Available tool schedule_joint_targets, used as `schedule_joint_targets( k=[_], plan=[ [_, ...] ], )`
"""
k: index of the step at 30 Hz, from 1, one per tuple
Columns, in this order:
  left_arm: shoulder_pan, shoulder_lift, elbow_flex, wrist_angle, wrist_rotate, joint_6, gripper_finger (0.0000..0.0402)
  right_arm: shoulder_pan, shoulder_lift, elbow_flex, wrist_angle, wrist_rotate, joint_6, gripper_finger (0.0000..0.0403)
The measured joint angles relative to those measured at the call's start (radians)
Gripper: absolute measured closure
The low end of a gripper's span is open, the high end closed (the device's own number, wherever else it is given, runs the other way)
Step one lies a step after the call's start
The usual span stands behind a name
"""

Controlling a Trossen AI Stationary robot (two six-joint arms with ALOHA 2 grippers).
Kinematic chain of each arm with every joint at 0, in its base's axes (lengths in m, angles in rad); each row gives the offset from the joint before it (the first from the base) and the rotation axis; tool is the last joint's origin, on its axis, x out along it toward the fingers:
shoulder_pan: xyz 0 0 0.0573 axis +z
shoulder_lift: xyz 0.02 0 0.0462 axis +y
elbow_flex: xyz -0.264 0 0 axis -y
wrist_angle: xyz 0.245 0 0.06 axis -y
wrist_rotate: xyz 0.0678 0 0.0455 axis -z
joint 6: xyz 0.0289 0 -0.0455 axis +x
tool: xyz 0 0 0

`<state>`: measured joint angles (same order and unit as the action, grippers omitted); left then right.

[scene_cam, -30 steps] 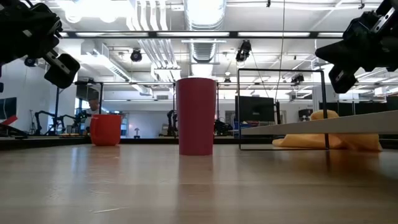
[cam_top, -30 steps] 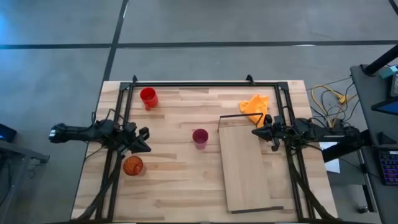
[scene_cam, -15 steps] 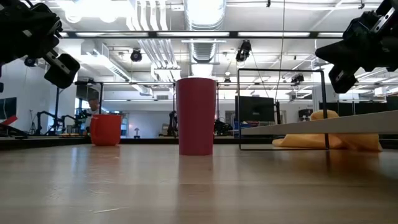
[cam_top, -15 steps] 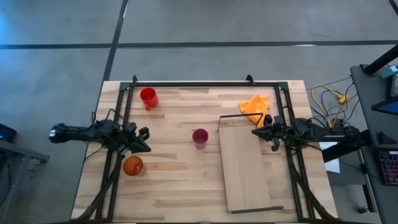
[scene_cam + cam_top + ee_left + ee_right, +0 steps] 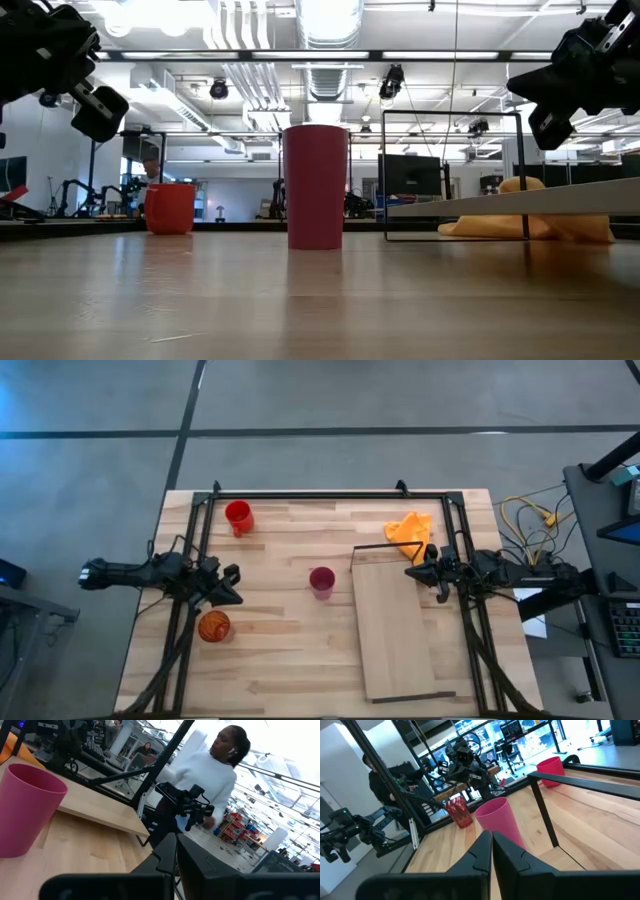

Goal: Stack small to large cups/mugs on shelf

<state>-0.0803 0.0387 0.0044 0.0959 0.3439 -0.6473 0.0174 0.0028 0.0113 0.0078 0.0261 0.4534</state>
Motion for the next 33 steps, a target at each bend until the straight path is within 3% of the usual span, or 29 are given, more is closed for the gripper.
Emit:
schedule_joint_targets(
  k=[33],
  plan=[
    [0.0, 0.0, 0.0, 0.0, 0.0, 0.0, 0.0402, 0.0, 0.0, 0.0, 0.011, 0.026, 0.032, 0.0394]
  ],
)
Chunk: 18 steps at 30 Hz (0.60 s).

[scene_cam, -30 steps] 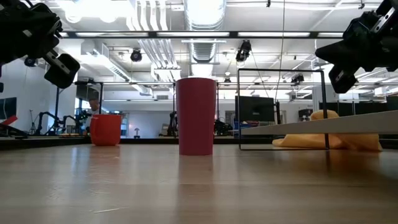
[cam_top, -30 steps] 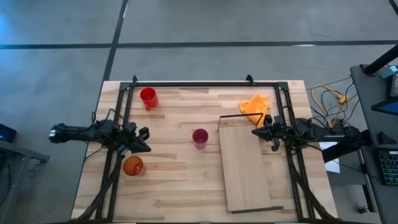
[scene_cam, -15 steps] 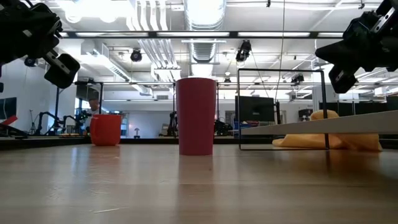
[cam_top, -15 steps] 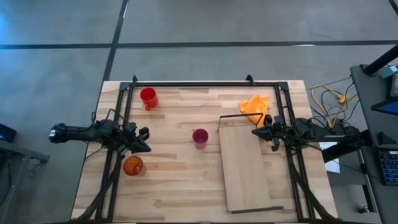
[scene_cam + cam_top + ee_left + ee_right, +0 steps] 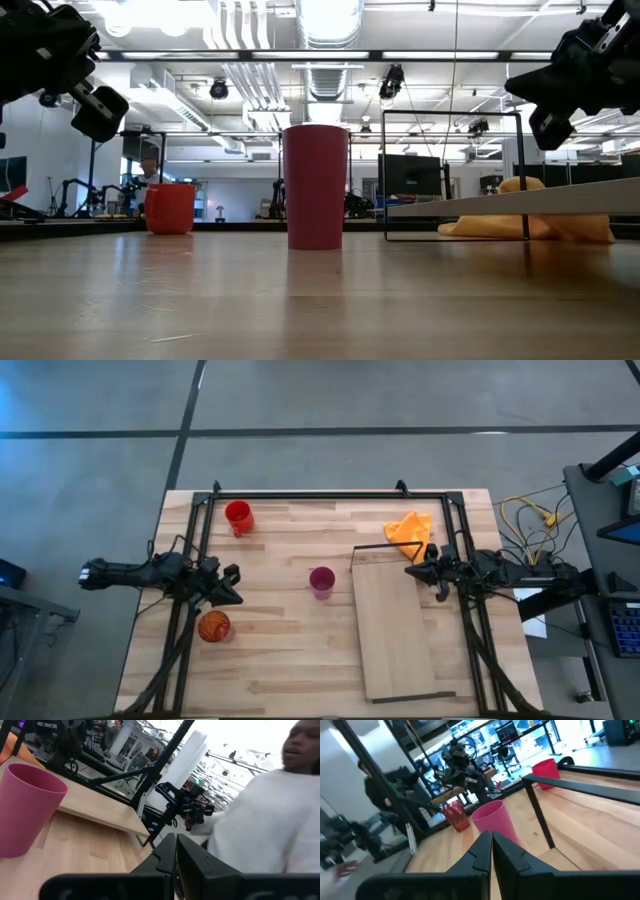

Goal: Stack small to large cups/mugs on shelf

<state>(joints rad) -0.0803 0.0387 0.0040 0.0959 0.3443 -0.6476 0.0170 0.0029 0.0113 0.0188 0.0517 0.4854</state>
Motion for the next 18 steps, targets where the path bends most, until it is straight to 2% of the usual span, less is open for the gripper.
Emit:
schedule_joint_targets(
  k=[2, 7, 15, 18],
  plan=[
    [0.0, 0.0, 0.0, 0.0, 0.001, -0.001, 0.0402, 0.0, 0.0, 0.0, 0.03, -0.001, 0.034, 0.0394],
    [0.0, 0.0, 0.0, 0.0, 0.019, 0.0, 0.0402, 0.0, 0.002, 0.001, 0.106, 0.001, -0.081, 0.0394],
    [0.0, 0.0, 0.0, 0.0, 0.023, 0.001, 0.0402, 0.0, 0.011, 0.007, 0.262, 0.002, -0.089, 0.0394],
    [0.0, -0.001, 0.0, 0.001, -0.012, 0.117, 0.0402, 0.0, 0.033, 0.068, 0.23, 0.001, -0.109, 0.0394]
  ],
)
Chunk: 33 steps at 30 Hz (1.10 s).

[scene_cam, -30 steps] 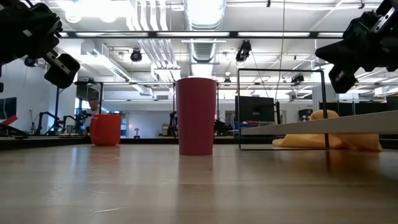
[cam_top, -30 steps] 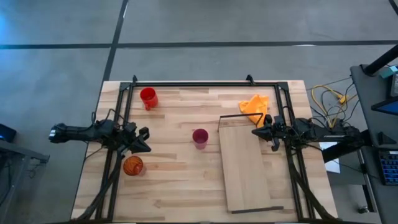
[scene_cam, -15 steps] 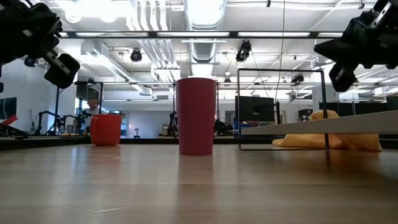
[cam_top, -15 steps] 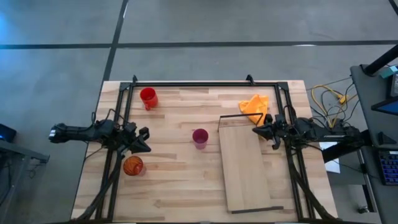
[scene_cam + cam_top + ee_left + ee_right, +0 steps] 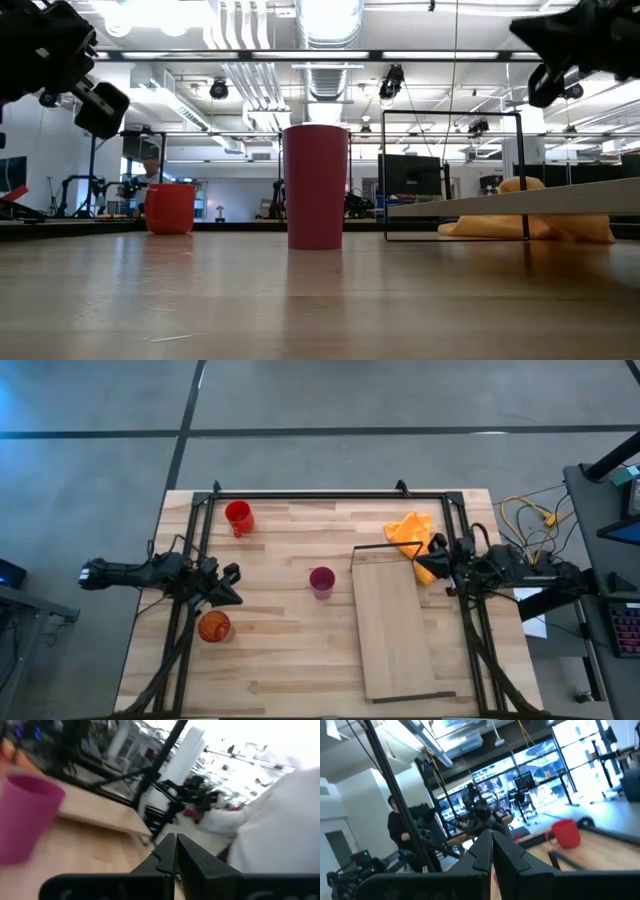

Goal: Stack small to large cups/mugs on shelf
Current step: Put the red mug on the shelf

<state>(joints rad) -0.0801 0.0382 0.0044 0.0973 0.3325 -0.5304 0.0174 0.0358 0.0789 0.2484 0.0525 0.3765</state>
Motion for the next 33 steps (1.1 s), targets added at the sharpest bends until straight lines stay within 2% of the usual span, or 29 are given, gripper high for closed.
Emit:
schedule_joint_targets(
  k=[3, 5, 9, 13, 18, 21, 24, 28, 33],
  plan=[
    [0.0, 0.0, 0.001, 0.054, -0.088, 0.073, 0.0402, 0.0, 0.048, 0.119, -0.124, 0.0, -0.087, 0.0394],
    [0.001, 0.0, 0.016, 0.068, -0.125, -0.002, 0.0402, 0.0, 0.099, 0.225, -0.219, 0.001, -0.134, 0.0394],
    [0.001, 0.023, 0.114, 0.007, -0.086, -0.196, 0.0402, 0.0, 0.221, 0.45, -0.391, 0.001, -0.235, 0.0394],
    [0.0, 0.107, 0.28, -0.057, -0.048, -0.223, 0.0402, 0.0, 0.345, 0.644, -0.535, 0.001, -0.349, 0.0394],
    [0.0, 0.3, 0.602, -0.32, -0.045, -0.054, 0.0402, 0.0, 0.474, 0.812, -0.576, 0.001, -0.37, 0.0394],
    [0.0, 0.439, 0.8, -0.479, -0.045, 0.139, 0.0402, 0.0, 0.535, 0.889, -0.575, 0.001, -0.37, 0.0394],
    [0.0, 0.542, 0.966, -0.559, -0.044, 0.314, 0.0402, 0.0, 0.586, 0.959, -0.573, 0.001, -0.37, 0.0394],
    [0.0, 0.621, 1.112, -0.537, -0.045, 0.408, 0.0402, 0.0, 0.643, 1.036, -0.575, 0.001, -0.321, 0.0394],
    [0.0, 0.657, 1.188, -0.376, -0.045, 0.327, 0.0402, 0.0, 0.699, 1.128, -0.575, 0.001, -0.252, 0.0394]
  ],
)
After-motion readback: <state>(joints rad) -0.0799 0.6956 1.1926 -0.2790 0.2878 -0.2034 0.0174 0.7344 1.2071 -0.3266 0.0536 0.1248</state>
